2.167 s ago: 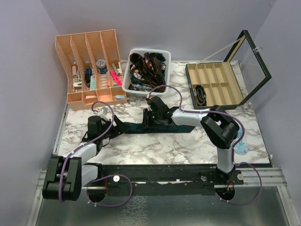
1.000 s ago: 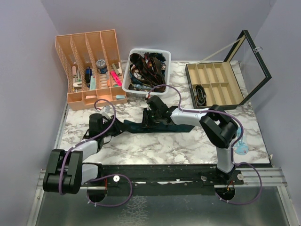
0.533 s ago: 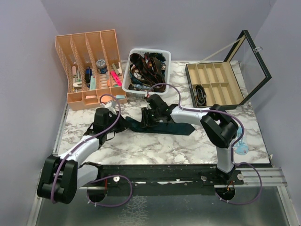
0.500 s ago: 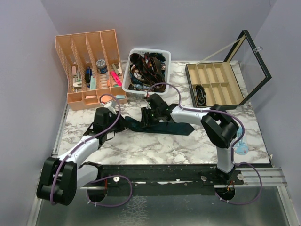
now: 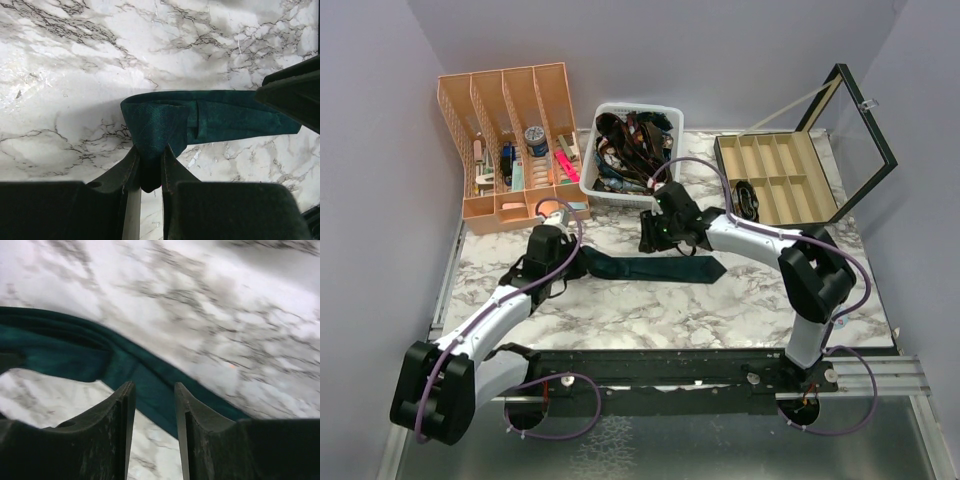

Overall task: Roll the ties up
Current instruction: Roll the tie at the center of the board.

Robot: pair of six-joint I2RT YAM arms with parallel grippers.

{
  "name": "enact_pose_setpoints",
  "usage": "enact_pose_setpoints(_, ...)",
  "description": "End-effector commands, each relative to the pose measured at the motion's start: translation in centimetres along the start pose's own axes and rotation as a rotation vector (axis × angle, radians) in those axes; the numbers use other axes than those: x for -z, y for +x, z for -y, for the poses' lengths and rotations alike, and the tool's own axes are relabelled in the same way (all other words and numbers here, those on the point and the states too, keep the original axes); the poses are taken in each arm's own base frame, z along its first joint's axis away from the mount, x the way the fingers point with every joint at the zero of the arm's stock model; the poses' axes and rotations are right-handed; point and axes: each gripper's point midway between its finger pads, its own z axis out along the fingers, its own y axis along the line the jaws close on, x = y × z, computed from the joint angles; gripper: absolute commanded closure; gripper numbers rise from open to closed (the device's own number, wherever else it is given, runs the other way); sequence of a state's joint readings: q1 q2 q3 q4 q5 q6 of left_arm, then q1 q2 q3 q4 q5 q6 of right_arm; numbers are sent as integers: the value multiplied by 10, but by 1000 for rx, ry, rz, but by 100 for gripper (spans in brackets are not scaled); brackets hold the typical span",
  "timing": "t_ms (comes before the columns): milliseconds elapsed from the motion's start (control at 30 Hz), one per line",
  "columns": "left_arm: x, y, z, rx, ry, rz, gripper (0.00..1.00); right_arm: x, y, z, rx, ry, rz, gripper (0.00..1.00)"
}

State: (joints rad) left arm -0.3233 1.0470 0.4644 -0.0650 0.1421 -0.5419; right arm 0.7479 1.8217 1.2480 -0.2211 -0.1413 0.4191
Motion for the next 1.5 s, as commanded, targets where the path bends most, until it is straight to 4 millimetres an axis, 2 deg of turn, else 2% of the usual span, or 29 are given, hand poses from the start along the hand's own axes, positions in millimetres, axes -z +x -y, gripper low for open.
enact_pose_setpoints(0, 5, -16, 1, -40, -53, 52, 100, -1, 39, 54, 21, 164, -114, 59)
enact_pose_setpoints(300, 4, -13, 5, -100, -99, 60, 100, 0, 66, 75, 61, 231, -185, 61)
enact_pose_setpoints(433, 1, -13, 11, -126, -109, 61, 100, -3, 78, 79, 59, 231, -216, 62)
enact_pose_setpoints(700, 0, -14, 30, -212, -161, 92, 100, -5, 81, 76, 50, 212, -211, 62)
enact_pose_setpoints(933, -6, -8, 50, -317, -199, 97, 100, -2, 72, 67, 14, 181, -158, 61)
enact_pose_setpoints(1167, -17, 2, 63, -418, -248, 68, 100, 18, 41, 55, -55, 159, -7, 59)
enact_pose_setpoints(1333, -17, 0, 66, -464, -289, 68, 100, 38, 23, 60, -108, 186, 103, 58)
enact_pose_setpoints(1467, -14, -4, 73, -492, -287, 79, 100, 43, 25, 66, -156, 185, 119, 57)
